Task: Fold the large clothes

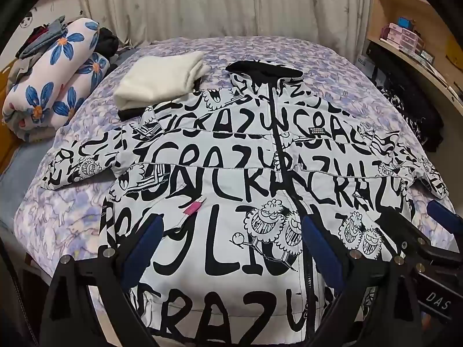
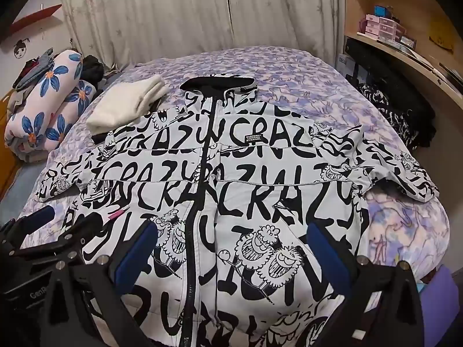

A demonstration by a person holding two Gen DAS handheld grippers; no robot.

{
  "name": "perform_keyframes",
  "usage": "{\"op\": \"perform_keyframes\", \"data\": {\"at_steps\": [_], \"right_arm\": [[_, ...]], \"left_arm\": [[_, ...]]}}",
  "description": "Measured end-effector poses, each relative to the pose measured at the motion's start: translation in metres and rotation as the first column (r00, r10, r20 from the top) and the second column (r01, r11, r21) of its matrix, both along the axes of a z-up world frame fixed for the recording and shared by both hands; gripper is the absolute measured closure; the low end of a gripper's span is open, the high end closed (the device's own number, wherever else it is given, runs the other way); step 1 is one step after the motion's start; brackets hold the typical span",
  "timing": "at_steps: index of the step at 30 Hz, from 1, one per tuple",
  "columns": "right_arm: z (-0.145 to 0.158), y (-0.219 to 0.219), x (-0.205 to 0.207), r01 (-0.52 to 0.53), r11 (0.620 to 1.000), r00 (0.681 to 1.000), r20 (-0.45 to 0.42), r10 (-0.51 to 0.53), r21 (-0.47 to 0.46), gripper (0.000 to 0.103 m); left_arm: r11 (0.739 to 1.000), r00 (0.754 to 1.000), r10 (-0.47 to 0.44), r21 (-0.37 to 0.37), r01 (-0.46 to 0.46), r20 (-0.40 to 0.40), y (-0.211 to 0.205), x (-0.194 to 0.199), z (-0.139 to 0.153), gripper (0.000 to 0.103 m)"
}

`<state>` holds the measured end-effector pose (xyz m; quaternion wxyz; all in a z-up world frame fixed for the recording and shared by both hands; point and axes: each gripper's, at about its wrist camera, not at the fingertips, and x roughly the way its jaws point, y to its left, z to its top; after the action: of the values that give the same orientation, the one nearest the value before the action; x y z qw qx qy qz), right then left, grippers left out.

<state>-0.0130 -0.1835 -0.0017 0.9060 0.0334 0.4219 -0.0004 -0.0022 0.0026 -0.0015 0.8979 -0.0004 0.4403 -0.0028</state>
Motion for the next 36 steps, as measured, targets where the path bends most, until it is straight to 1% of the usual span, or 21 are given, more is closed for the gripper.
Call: {"op": "perform_keyframes", "data": {"at_steps": [2, 7, 8, 9, 17, 25, 36], "right_arm": [[0.0, 0.0, 0.0, -0.002, 1.0, 1.0, -0.002, 0.002, 0.002, 0.0], [0.01, -0.002, 0.004, 0.003, 1.0, 1.0, -0.006, -0.003, -0.002, 0.0], [0.0, 0.001, 0.0, 0.005, 1.0, 1.0, -0.008, -0.006, -0.005, 0.0], [-0.004, 0.001, -0.001, 0.007, 1.0, 1.0, -0.011, -0.007, -0.008, 0.0], [-0.006, -0.001, 0.001, 0.006, 1.0, 1.0, -0.028, -0.006, -0.01, 0.0], [-0.009, 0.0, 0.001, 0.007, 1.0, 0.999, -0.032, -0.008, -0.009, 0.0], [-0.015, -0.002, 0.0, 0.012, 1.0, 0.999, -0.037, -0.012, -0.008, 0.0]], "left_arm": [[1.0, 1.0, 0.001, 0.0, -0.001, -0.001, 0.001, -0.001, -0.002, 0.008], [1.0, 1.0, 0.0, 0.001, 0.0, -0.003, 0.001, 0.0, -0.001, 0.008], [1.0, 1.0, 0.001, -0.001, -0.001, -0.002, 0.003, -0.001, -0.002, 0.008], [1.0, 1.0, 0.001, -0.003, -0.001, -0.001, 0.002, -0.003, -0.002, 0.008], [1.0, 1.0, 0.007, -0.004, -0.007, -0.007, 0.01, -0.007, -0.001, 0.008], [1.0, 1.0, 0.008, -0.002, -0.008, -0.011, 0.009, -0.006, 0.0, 0.008], [1.0, 1.0, 0.004, 0.008, -0.004, -0.022, 0.005, -0.007, -0.008, 0.008]]}}
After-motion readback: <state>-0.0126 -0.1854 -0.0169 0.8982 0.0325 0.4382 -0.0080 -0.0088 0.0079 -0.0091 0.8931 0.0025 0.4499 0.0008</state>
